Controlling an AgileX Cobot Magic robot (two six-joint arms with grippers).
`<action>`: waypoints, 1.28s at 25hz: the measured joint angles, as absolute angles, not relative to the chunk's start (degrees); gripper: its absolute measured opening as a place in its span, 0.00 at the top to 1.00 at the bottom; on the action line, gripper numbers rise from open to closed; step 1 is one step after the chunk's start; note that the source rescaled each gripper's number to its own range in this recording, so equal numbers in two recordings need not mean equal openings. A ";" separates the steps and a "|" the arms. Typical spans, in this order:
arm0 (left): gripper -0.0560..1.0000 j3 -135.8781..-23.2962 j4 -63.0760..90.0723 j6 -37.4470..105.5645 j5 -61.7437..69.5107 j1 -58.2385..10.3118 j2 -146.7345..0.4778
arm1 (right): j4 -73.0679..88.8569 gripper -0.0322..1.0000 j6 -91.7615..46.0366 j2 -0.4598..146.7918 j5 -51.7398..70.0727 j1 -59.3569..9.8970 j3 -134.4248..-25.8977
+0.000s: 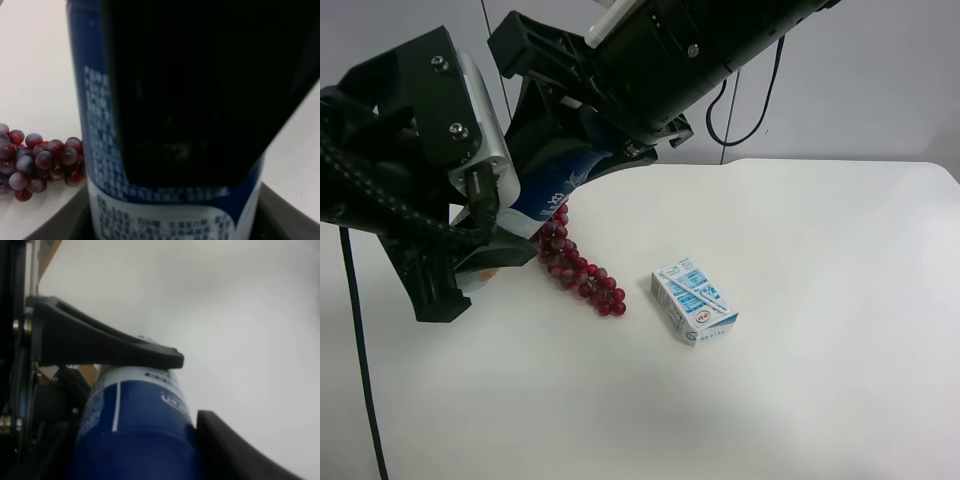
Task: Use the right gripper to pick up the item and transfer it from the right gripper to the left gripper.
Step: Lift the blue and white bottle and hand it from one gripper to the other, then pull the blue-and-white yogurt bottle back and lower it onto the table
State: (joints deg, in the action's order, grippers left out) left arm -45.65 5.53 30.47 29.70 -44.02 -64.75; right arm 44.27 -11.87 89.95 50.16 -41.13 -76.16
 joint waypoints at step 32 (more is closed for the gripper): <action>0.89 -45.60 5.92 31.80 30.87 -44.02 -64.81 | 39.66 0.00 -14.25 87.97 60.08 -41.08 -76.22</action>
State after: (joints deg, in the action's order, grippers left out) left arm -45.60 5.92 31.80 30.87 -44.02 -64.81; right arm 39.66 -14.25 87.97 60.08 -41.08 -76.22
